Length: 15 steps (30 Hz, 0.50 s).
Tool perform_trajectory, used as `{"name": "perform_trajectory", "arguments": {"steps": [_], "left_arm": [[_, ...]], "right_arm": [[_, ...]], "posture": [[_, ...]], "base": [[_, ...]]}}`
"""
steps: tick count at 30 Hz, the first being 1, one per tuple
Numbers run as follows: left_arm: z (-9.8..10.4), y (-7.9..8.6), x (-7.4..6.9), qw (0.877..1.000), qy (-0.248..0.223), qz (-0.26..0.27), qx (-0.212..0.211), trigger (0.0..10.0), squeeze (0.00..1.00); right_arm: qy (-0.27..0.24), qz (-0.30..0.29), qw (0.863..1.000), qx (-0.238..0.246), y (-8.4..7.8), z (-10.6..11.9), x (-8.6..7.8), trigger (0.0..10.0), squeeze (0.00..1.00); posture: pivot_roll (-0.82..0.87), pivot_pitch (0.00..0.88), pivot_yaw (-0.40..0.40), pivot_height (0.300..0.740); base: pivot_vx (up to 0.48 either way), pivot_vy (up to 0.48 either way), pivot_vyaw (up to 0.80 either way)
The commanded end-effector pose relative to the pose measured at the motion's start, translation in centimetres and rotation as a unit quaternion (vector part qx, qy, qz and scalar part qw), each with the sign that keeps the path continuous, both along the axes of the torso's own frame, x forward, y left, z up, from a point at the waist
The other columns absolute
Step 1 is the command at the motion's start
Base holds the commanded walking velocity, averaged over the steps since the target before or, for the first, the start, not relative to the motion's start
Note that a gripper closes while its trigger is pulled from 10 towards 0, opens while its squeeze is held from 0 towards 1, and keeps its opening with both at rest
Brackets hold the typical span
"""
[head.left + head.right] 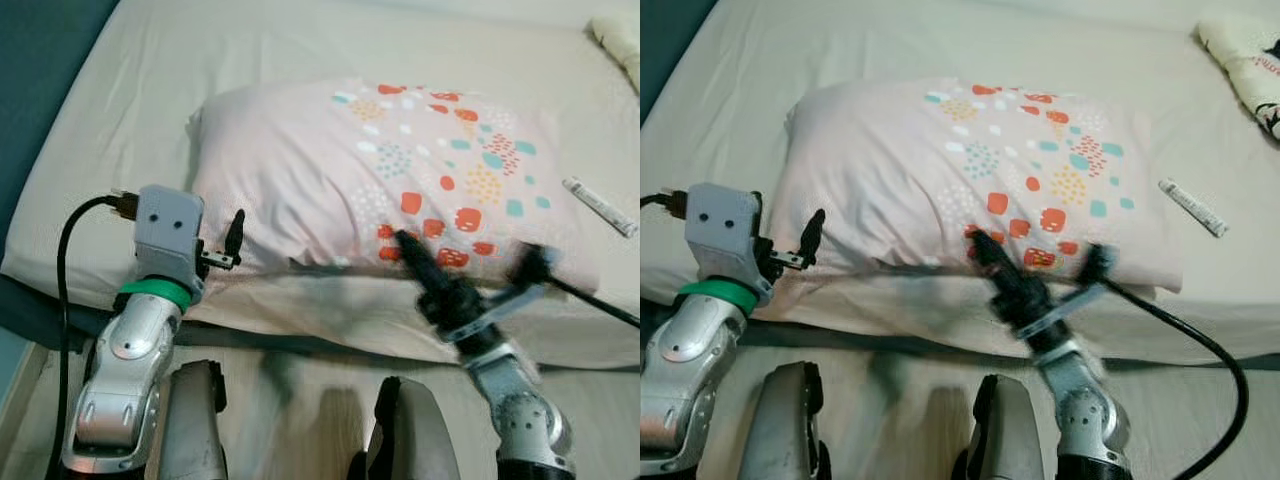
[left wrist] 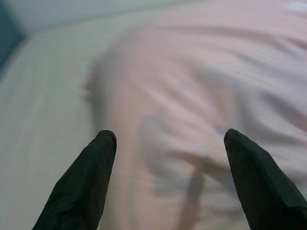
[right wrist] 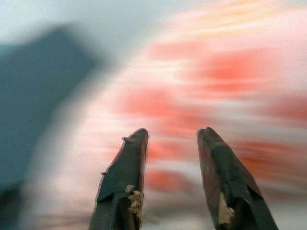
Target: Clean up the room
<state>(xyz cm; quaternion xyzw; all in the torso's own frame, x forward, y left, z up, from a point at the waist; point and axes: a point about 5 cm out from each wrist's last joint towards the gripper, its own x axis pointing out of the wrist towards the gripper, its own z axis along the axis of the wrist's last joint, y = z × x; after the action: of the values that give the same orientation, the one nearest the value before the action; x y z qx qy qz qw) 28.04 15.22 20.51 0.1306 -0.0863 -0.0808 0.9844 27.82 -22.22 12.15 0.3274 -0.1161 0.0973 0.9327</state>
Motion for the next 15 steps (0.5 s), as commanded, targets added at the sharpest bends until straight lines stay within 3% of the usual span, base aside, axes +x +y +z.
{"name": "perform_trajectory", "arguments": {"steps": [1,3,4,6,8,10,12,13,15], "left_arm": [[-1.3,-0.6,0.3,0.999,0.03,-0.015,0.012,10.0,0.0],[-1.4,-0.6,0.6,0.999,0.03,-0.013,0.02,10.0,0.0],[-0.9,-0.2,1.0,0.998,0.0,-0.001,0.066,10.0,0.0],[-0.8,0.0,1.0,0.996,-0.012,0.0,0.084,10.0,0.0],[-0.5,0.2,1.0,0.996,-0.019,0.0,0.085,10.0,0.0],[-0.3,0.5,0.8,0.998,-0.018,-0.003,0.053,10.0,0.0],[-0.3,0.5,0.8,0.998,-0.018,-0.003,0.053,10.0,0.0],[-0.2,0.5,0.7,0.999,-0.018,-0.004,0.036,10.0,0.0],[-0.4,0.0,0.6,0.999,-0.026,0.0,0.04,10.0,0.0]], "right_arm": [[0.083,-0.085,0.992,-0.036,-1.8,-2.8,-1.0,10.0,0.0],[0.102,-0.098,0.989,-0.05,-2.0,-3.4,-1.1,10.0,0.0],[0.12,-0.105,0.984,-0.08,-1.8,-3.6,-1.0,10.0,0.0],[0.119,-0.105,0.983,-0.089,-1.5,-3.3,-0.8,10.0,0.0],[0.116,-0.102,0.982,-0.111,-0.9,-2.8,-0.5,10.0,0.0],[0.087,-0.091,0.98,-0.155,0.2,-1.7,-0.1,10.0,0.0],[0.087,-0.091,0.98,-0.155,0.2,-1.7,-0.1,10.0,0.0],[0.07,-0.092,0.975,-0.188,0.6,-1.2,0.1,10.0,0.0],[0.057,-0.125,0.967,-0.216,0.6,-1.1,1.0,10.0,0.0]], "posture": [[0.13,0.167,-0.044,0.53],[0.13,0.167,-0.044,0.53],[0.13,0.161,-0.047,0.53],[0.13,0.161,-0.047,0.53],[0.14,0.156,-0.048,0.53],[0.13,0.151,-0.049,0.53],[0.13,0.151,-0.049,0.53],[0.13,0.147,-0.052,0.53],[0.13,0.146,-0.056,0.545]], "base": [[0.0,0.0,0.0],[0.0,0.0,0.0],[0.0,0.0,0.0],[0.0,0.0,0.0],[0.0,0.0,0.0],[0.0,0.0,0.0],[0.0,0.0,0.0],[0.0,0.0,0.0],[0.0,0.0,0.0]]}}
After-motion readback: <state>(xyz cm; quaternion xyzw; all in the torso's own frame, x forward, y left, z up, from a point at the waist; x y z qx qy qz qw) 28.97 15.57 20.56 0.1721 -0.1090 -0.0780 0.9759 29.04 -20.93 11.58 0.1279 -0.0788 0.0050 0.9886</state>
